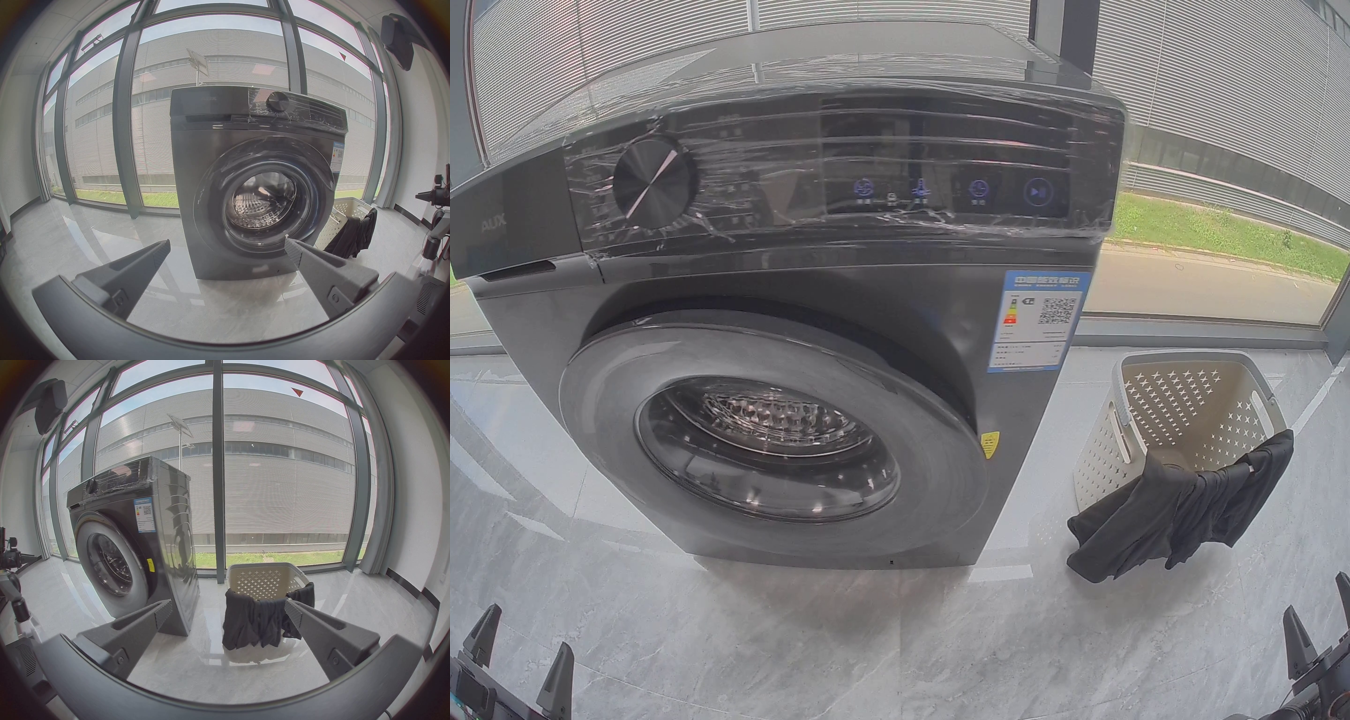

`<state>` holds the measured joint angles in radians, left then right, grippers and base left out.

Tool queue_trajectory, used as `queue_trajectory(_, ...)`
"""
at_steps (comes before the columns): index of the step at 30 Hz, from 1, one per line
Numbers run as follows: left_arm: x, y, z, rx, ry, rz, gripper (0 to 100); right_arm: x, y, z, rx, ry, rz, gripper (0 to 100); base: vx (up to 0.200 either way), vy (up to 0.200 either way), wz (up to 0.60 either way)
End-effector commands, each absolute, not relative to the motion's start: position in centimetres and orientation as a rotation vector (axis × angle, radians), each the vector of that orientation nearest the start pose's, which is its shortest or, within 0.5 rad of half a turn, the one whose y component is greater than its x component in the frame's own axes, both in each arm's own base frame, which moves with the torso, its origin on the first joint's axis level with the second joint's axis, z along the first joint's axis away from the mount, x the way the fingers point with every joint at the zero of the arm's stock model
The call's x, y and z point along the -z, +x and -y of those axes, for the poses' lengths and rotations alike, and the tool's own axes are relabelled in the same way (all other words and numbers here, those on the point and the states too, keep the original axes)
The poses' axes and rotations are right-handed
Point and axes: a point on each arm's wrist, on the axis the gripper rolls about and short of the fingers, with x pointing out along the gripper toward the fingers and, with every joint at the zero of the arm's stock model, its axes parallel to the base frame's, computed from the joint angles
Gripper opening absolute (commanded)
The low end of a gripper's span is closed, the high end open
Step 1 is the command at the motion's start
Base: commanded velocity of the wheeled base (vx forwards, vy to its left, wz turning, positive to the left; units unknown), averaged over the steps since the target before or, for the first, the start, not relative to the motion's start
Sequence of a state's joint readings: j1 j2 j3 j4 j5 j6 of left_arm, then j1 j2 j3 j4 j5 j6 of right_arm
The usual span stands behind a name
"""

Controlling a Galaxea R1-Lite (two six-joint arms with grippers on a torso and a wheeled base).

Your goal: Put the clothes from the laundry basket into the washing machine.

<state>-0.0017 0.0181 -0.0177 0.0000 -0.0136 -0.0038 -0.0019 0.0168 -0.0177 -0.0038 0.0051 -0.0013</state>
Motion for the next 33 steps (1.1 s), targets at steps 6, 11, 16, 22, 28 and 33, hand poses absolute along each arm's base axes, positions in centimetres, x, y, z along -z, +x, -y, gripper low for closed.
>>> queue_trajectory(6, -7.55, -2.28, 0.03, 0.015, -0.008, 0.0, 100, -7.61, -2.22, -0.02, -0.005, -0.002, -0.003, 100, 0.0, 0.0, 0.0)
queue_trajectory(11, -7.55, -2.28, 0.03, 0.018, -0.009, 0.0, 100, -7.61, -2.22, -0.02, -0.005, -0.002, -0.003, 100, 0.0, 0.12, 0.0)
queue_trajectory(16, -7.55, -2.28, 0.03, 0.018, -0.009, 0.0, 100, -7.61, -2.22, -0.02, -0.005, -0.002, -0.003, 100, 0.0, 0.2, 0.0)
queue_trajectory(22, -7.55, -2.28, 0.03, 0.018, -0.008, 0.0, 100, -7.61, -2.22, -0.02, -0.005, -0.002, -0.003, 100, 0.0, 0.2, 0.0)
queue_trajectory(28, -7.55, -2.28, 0.03, 0.018, -0.006, 0.0, 100, -7.61, -2.22, -0.02, -0.005, -0.002, -0.003, 100, 0.0, 0.033, 0.0)
queue_trajectory(33, -7.55, -2.28, 0.03, 0.018, -0.006, 0.0, 100, -7.61, -2.22, -0.02, -0.005, -0.002, -0.003, 100, 0.0, 0.0, 0.0)
